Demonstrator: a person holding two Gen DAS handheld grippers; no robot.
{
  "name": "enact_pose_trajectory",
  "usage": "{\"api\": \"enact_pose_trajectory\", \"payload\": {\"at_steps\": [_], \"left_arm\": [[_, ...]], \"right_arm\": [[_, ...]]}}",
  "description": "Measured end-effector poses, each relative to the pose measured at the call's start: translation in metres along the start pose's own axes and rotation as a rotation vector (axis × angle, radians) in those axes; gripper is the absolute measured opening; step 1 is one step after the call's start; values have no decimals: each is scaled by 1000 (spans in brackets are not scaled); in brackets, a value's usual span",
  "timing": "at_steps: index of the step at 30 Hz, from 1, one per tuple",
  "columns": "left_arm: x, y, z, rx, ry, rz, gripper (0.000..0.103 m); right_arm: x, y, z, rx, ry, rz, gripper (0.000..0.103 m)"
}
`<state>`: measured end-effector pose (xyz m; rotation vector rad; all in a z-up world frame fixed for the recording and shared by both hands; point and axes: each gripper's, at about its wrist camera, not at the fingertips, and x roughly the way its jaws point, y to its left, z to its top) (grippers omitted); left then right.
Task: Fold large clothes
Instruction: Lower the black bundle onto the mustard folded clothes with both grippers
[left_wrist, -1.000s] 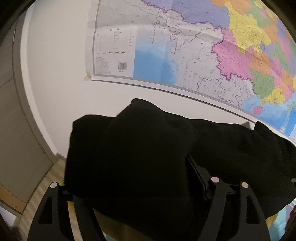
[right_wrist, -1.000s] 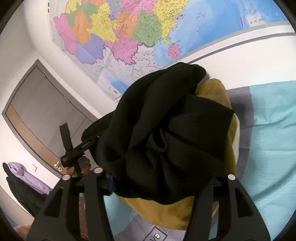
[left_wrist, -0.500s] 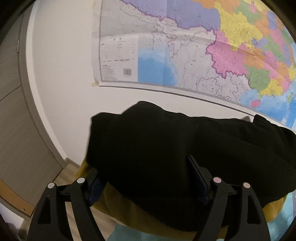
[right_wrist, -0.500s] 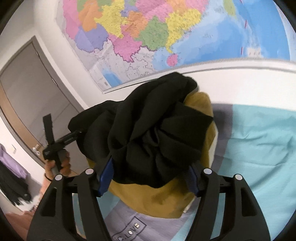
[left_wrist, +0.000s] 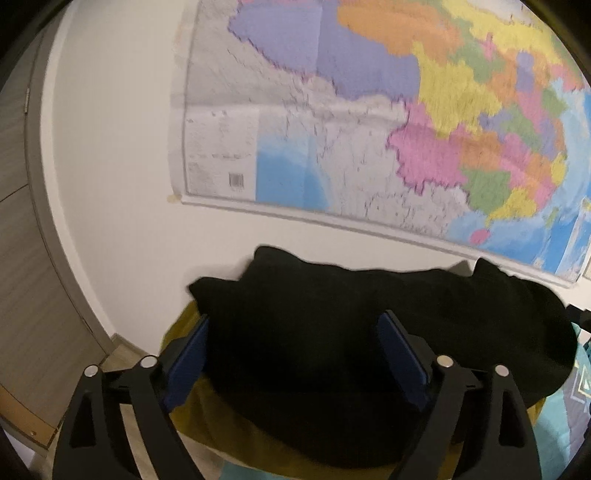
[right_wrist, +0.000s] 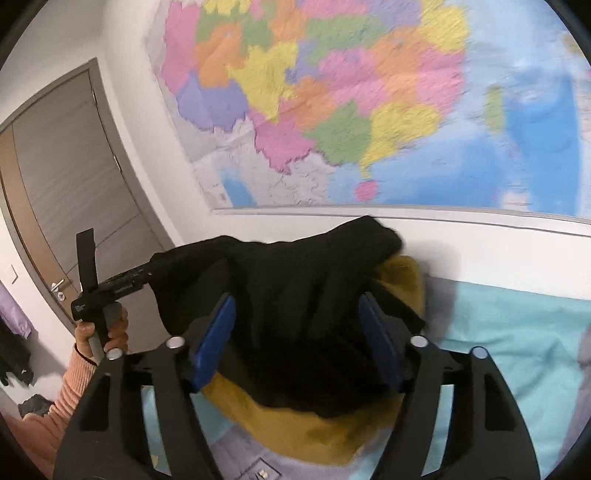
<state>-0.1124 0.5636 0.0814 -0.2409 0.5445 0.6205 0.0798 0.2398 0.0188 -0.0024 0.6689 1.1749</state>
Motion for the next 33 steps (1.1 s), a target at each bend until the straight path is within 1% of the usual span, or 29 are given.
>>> {"api": "enact_pose_trajectory", "payload": {"at_steps": [2, 3, 4, 5, 6, 8, 9, 11, 12, 15, 18, 20, 21, 22, 23, 25, 28, 31, 33], "left_arm": [[15, -1, -4, 7, 35, 34, 88], [20, 1, -6, 8, 53, 38, 88], [25, 2, -8, 10, 69, 46, 88], [32, 5, -11, 9, 93, 69, 88], [38, 8, -15, 11, 112, 82, 89], [44, 15, -22, -4, 131, 80, 91], [41, 15, -24, -2, 123, 82, 91], [32, 11, -25, 17, 95, 111, 90], [27, 8, -24, 25, 75, 123, 90], [7, -2, -22, 53, 12, 136, 90], [-18, -13, -17, 78, -59, 109, 90], [-35, -24, -15, 100, -99, 62, 90], [-41, -31, -14, 118, -110, 43, 90], [-45, -39, -14, 144, -115, 15, 90], [-47, -46, -15, 158, -113, 3, 90], [-41, -59, -16, 183, -93, -23, 90], [-17, -68, -20, 185, -33, -23, 90], [12, -63, -25, 136, 35, -28, 90], [16, -60, -29, 113, 50, -32, 91]], "right_arm": [[19, -3, 2, 12, 36, 13, 53], [29, -6, 1, 20, 59, 9, 50], [40, -12, -3, 39, 87, -10, 49], [47, -16, -7, 53, 103, -19, 48], [53, -25, -13, 79, 128, -20, 47], [55, -35, -21, 128, 134, -7, 47], [53, -38, -24, 140, 134, 4, 47], [49, -37, -24, 131, 127, -3, 49], [44, -35, -23, 128, 124, -5, 52], [29, -28, -17, 97, 88, -20, 55], [13, -16, -13, 42, 41, -19, 55], [2, -5, -10, -6, 3, -24, 55], [-2, 2, -9, -32, -16, -15, 56], [-4, 6, -9, -48, -21, -10, 56], [-4, 11, -8, -71, -22, -1, 56], [1, 20, -9, -105, -18, 1, 56], [17, 22, -13, -114, 16, 0, 56], [39, 9, -21, -82, 83, -29, 54], [47, 0, -27, -62, 115, -34, 52]]}}
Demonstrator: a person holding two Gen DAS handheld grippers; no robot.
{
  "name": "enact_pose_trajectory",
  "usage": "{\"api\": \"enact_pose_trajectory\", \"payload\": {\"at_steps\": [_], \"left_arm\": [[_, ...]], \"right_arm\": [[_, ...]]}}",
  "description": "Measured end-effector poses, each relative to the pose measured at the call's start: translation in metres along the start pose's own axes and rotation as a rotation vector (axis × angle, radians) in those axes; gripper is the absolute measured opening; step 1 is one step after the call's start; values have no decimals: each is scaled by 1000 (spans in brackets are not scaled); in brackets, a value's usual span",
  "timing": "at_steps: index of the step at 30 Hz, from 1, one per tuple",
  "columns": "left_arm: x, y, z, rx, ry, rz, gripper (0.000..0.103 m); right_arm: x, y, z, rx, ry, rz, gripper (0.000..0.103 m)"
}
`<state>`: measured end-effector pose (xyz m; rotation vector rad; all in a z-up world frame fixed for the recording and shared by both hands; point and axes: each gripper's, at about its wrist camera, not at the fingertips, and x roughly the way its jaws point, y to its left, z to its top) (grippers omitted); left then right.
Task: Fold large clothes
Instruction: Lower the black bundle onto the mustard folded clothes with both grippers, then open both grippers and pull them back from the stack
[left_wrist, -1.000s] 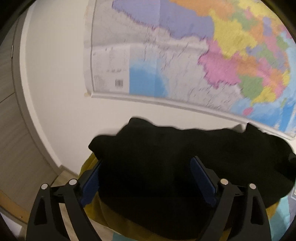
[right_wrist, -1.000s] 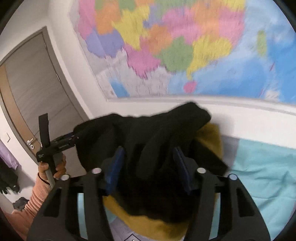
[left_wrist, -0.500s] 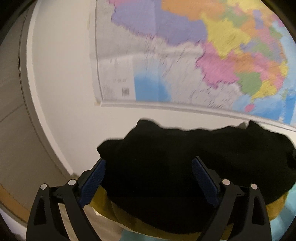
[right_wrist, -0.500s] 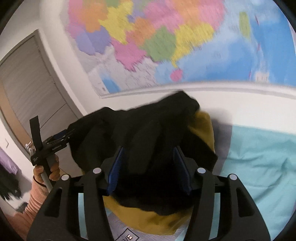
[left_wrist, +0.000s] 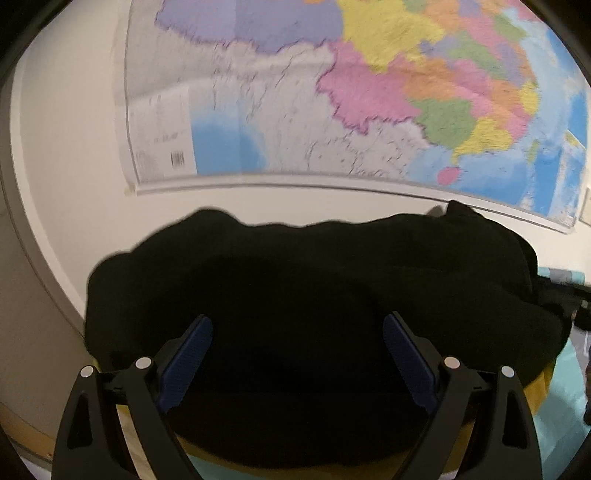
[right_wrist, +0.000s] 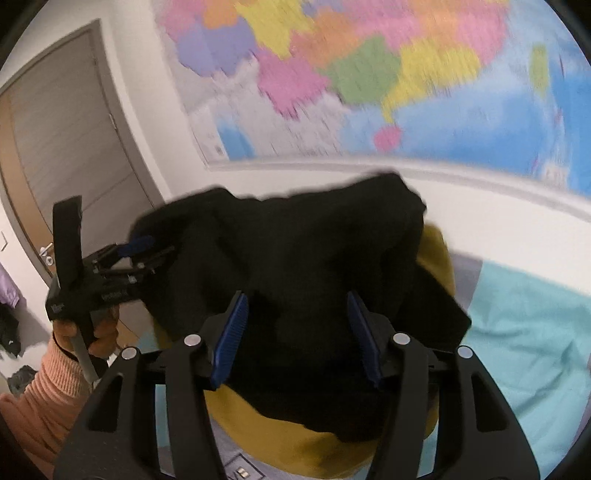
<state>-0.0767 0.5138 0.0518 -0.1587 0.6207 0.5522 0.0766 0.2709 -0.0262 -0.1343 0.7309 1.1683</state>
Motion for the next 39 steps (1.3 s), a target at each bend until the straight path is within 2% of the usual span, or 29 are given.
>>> {"api": "enact_pose_trajectory", "payload": {"at_steps": [5, 11, 16, 18, 24, 35, 39], "left_arm": [[-1, -5, 1, 9, 7, 28, 90], [-21, -8, -1, -19, -19, 38, 91], [-45, -23, -13, -19, -65, 52, 96], [-50, -29, -19, -42, -63, 40, 96], [-57, -48, -41, -79, -53, 36, 96], [-80, -78, -68, -115, -40, 14, 96], [-92, -85, -73, -121, -47, 38, 96]], "right_arm": [[4, -2, -7, 8, 1, -6, 53], [-12, 11, -8, -19, -37, -14, 66], [-28, 26, -13, -67, -81, -46, 77], [-32, 33, -18, -85, -94, -65, 84], [-33, 50, -34, -142, -103, -126, 95], [-57, 68, -64, -154, -128, -126, 97], [-71, 72, -76, -168, -138, -149, 97]]}}
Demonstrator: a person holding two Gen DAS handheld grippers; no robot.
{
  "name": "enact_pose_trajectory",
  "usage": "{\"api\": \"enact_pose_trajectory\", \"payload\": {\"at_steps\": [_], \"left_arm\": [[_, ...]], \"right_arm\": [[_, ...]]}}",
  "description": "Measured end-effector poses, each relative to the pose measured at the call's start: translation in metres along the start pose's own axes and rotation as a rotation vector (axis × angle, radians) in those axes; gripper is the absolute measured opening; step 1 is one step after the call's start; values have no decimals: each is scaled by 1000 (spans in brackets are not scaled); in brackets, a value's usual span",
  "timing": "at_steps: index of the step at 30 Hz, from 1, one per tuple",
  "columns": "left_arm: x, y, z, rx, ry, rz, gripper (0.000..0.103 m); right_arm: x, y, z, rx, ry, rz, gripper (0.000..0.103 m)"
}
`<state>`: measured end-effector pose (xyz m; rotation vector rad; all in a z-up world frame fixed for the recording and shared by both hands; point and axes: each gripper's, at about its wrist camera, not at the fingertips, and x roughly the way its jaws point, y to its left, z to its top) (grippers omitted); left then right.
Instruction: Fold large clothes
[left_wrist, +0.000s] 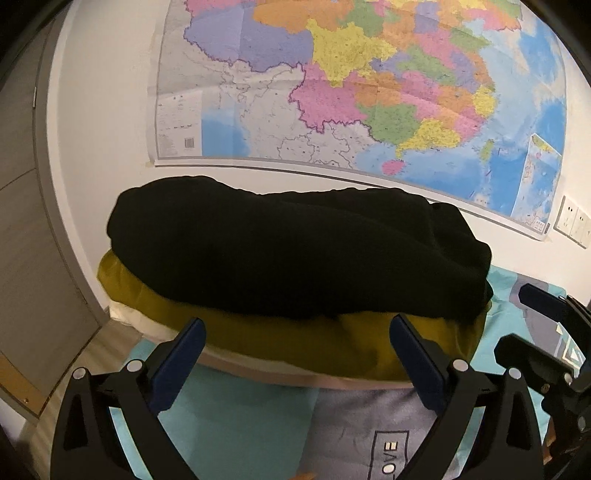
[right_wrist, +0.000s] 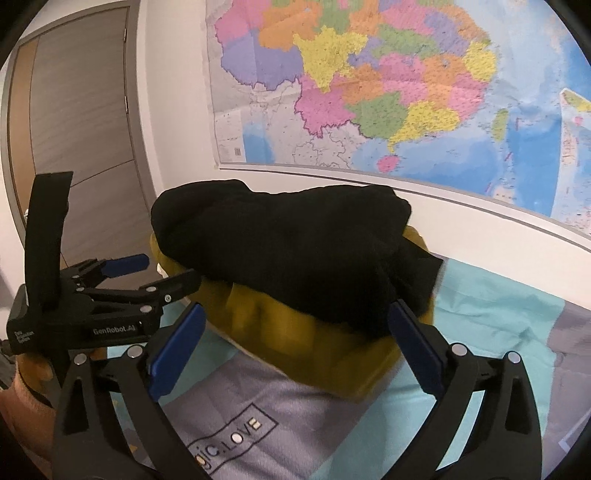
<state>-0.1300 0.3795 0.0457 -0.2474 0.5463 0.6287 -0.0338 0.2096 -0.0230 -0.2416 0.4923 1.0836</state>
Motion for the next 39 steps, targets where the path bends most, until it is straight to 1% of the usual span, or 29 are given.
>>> {"api": "enact_pose_trajectory", "payload": {"at_steps": [5, 8, 14, 19, 31, 39], "left_arm": [[-16, -7, -10, -2, -14, 40, 96], [-24, -11, -19, -7, -14, 64, 96], [-30, -15, -35, -29, 11, 59, 96], [-37, -21, -46, -29, 22, 82, 96], [-54, -26, -57, -53, 23, 111, 96], [-60, -30, -59, -55, 20, 121, 96]], "right_arm": [[-13, 3, -11, -23, 1, -29, 97], [-19, 4, -17, -15, -3, -20, 97], [-31, 4, -28, -4, -8, -24, 97], [-38, 4, -36, -2, -1, -21, 97], [-53, 5, -52, 3, 3, -8, 97], [-62, 3, -57, 9, -6, 3, 97]]}}
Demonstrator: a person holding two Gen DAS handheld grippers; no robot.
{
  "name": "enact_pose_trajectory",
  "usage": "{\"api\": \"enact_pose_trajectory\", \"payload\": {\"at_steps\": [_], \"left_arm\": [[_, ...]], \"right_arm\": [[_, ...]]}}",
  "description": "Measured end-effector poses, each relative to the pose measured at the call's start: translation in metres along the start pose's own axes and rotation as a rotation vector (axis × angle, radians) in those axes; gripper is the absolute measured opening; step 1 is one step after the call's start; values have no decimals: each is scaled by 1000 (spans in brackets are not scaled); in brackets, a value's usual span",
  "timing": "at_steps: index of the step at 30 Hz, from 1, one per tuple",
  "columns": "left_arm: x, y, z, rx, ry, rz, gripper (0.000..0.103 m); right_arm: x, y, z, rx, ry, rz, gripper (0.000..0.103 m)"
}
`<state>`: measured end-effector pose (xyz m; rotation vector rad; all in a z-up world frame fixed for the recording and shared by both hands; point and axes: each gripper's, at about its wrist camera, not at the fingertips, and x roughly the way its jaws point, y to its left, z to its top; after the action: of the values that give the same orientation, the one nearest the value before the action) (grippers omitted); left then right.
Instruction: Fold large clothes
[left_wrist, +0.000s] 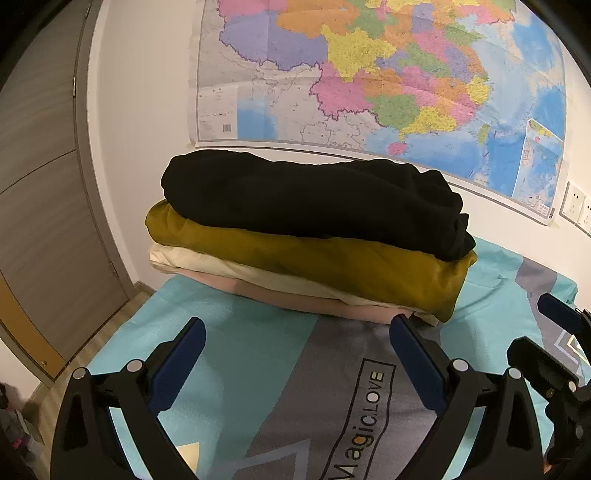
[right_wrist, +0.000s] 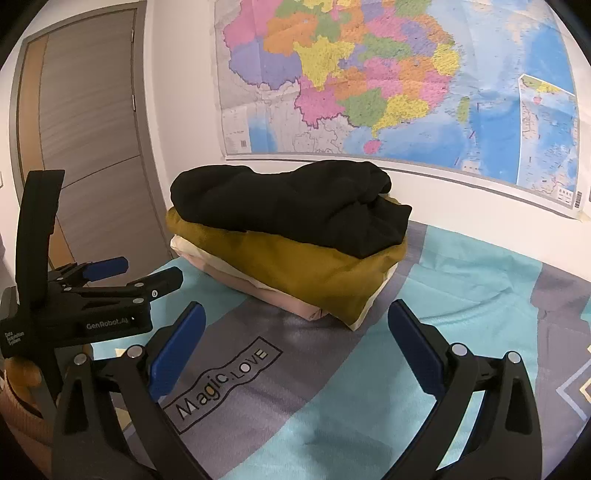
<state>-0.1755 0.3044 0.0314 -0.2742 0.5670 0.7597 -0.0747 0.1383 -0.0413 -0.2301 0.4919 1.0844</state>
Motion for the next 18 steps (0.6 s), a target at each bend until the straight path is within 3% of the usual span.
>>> {"api": "enact_pose_trajectory", "payload": {"at_steps": [18], "left_arm": [[-11, -6, -4, 14, -12, 12, 96]], "right_arm": [[-10, 2, -7, 7, -11, 7, 98]]}}
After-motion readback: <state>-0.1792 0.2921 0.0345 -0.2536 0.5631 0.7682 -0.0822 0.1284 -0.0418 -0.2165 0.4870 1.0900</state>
